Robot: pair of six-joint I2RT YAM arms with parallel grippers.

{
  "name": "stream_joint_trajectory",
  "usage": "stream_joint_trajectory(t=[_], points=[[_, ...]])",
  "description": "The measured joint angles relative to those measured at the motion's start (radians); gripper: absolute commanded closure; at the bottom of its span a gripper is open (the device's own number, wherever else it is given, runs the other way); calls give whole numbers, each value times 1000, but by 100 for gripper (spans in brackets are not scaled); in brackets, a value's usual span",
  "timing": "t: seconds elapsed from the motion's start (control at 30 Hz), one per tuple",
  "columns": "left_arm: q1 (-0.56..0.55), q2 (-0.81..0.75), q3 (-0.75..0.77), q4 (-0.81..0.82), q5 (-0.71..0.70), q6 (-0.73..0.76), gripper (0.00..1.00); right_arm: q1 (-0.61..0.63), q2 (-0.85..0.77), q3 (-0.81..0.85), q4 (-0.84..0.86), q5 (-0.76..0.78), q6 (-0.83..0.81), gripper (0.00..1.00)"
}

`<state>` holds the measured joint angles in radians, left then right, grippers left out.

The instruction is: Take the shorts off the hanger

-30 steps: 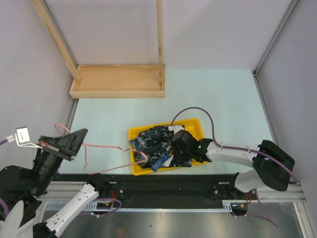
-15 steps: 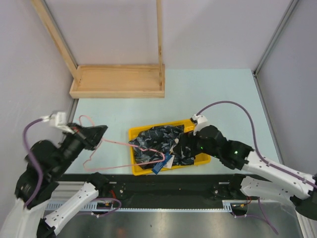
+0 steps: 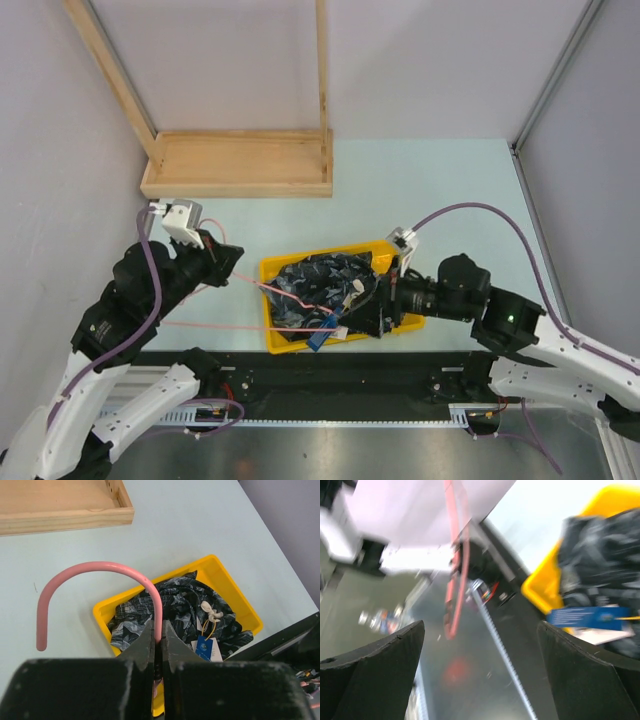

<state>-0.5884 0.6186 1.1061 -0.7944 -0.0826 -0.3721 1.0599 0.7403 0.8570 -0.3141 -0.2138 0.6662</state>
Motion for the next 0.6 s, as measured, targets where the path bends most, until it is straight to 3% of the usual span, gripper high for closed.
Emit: stream_joint_trajectory(t=[0.17, 0.37, 0.47, 0.5, 0.6], points=[[0, 1, 0, 12, 0, 17, 100, 161, 110, 24, 24, -4, -12, 12], [0, 1, -3, 15, 0, 19, 100, 253, 146, 27, 21, 106, -29, 21], [0, 0, -12, 16, 1, 25, 100, 278, 151, 44, 23, 161, -42, 32], [0, 0, -15, 15, 1, 26, 100, 283, 153, 51, 23, 178, -46, 40], [0, 0, -21, 15, 4, 32, 100, 287, 164, 69, 33, 209, -56, 49]])
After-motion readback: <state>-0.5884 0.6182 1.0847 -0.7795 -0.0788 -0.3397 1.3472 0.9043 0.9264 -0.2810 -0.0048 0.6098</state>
